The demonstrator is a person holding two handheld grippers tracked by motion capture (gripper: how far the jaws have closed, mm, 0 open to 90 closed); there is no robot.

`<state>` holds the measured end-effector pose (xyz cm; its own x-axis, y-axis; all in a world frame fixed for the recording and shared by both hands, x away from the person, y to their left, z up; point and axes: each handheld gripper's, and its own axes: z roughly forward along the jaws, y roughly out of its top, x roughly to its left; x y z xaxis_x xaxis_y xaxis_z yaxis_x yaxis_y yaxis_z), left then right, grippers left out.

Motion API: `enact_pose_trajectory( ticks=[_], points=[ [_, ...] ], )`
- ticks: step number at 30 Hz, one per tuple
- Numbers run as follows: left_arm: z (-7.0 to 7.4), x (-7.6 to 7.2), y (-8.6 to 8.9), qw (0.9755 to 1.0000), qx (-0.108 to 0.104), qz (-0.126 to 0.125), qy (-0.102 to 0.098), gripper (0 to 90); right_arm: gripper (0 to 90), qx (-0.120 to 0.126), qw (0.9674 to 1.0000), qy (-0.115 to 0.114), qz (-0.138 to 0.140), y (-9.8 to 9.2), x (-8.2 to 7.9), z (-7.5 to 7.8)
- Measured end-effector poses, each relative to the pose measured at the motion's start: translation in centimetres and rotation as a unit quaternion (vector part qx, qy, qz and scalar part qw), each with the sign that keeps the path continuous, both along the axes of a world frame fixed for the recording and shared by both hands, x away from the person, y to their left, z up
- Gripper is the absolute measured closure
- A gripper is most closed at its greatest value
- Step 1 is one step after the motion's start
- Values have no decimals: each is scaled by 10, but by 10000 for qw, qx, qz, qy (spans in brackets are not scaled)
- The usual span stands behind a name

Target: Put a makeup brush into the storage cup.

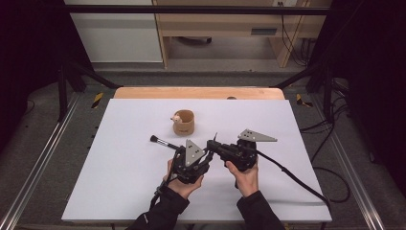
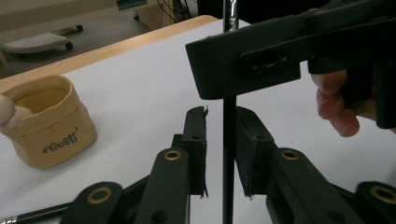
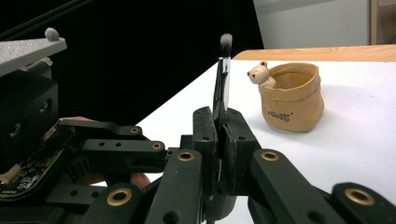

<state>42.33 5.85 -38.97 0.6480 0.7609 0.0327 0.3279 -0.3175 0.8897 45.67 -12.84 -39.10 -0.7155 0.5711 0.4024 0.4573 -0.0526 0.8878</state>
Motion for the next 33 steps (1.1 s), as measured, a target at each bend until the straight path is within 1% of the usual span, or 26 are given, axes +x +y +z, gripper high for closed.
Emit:
enact_pose_trajectory(
  ticks=[6,13,17,22,24,25,26,28,30,33],
  points=[
    [0,-1,-3,10000,-55,-20,-10,834,852,21,10000,-24,30,0,-1,0],
    [0,0,-3,10000,-60,0,35,843,852,5,10000,-29,18,1,-2,0],
    [0,0,-3,10000,-64,2,31,844,847,-13,10000,-92,3,1,-2,0],
    [-1,2,2,10000,-29,67,32,844,738,-27,9998,-193,-83,-1,-3,2],
    [-1,3,5,9999,-69,100,35,844,691,-23,9997,-216,-128,-3,-4,4],
    [-1,4,8,9999,-65,106,32,844,681,-31,9996,-232,-128,-3,-4,5],
    [-2,4,9,9998,-101,134,48,844,664,-49,9995,-266,-159,-4,-5,6],
    [-2,5,13,9998,-101,166,24,844,628,-77,9992,-338,-209,-6,-5,7],
    [-1,5,17,9998,-114,188,17,843,599,-135,9987,-413,-272,-9,-6,10],
    [0,7,24,9996,-170,237,9,844,547,-285,9975,-514,-395,-13,-7,13]
  ],
)
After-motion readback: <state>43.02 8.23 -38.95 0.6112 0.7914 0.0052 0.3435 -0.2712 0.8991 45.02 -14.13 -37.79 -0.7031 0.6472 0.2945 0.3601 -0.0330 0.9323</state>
